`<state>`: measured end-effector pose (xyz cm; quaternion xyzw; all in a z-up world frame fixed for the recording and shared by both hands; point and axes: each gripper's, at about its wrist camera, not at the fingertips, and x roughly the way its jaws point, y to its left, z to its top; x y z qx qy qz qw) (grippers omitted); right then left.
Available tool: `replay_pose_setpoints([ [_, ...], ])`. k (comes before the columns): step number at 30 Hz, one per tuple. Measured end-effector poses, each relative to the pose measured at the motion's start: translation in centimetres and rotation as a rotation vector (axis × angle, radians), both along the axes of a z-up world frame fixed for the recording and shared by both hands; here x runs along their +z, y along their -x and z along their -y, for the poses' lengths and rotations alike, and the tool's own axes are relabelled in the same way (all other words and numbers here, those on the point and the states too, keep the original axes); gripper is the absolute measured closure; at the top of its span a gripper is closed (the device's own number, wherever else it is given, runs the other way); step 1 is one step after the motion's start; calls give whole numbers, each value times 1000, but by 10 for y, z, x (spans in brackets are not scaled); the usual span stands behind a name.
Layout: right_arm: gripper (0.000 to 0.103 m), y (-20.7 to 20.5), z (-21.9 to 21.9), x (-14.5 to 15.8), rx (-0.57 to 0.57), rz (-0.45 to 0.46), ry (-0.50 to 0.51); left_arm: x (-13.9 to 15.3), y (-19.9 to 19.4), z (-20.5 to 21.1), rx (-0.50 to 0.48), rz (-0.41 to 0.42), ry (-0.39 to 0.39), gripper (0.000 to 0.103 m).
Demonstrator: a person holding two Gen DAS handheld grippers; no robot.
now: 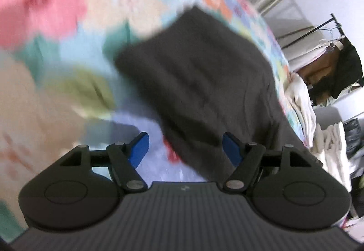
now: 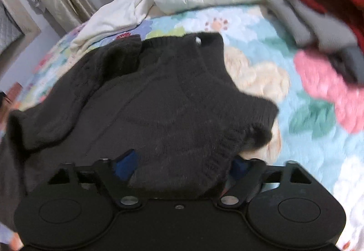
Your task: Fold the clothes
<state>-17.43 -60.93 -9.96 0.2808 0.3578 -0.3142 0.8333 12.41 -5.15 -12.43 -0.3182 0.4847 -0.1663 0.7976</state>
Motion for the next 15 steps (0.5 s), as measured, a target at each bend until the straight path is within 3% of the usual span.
replay_pose_setpoints([
  [1,33,-4,-1,0,10,-21,28,-4,0,5,3,21,10,13],
  [3,35,-4,-7,1,15,-36,80,-2,0,16,10,79,-6,13],
  [4,41,-3,-10,1,8,-35,94,0,-1,23,-3,98,-29,42],
  [5,48,-3,-12,2,14,-33,109,3,-2,29,-23,115,-58,91],
  [6,73,-4,-14,2,22,-31,124,6,-3,32,-42,130,-89,93],
  [7,91,-8,-15,5,40,-34,137,12,-4,30,-49,147,-94,93],
  [10,92,-4,-26,33,39,15,195,49,-2,-13,38,253,-15,98],
  [13,95,20,-32,70,37,132,215,82,11,-54,142,352,-38,103],
  [15,95,30,-32,73,35,104,239,96,19,-77,193,391,-60,103],
])
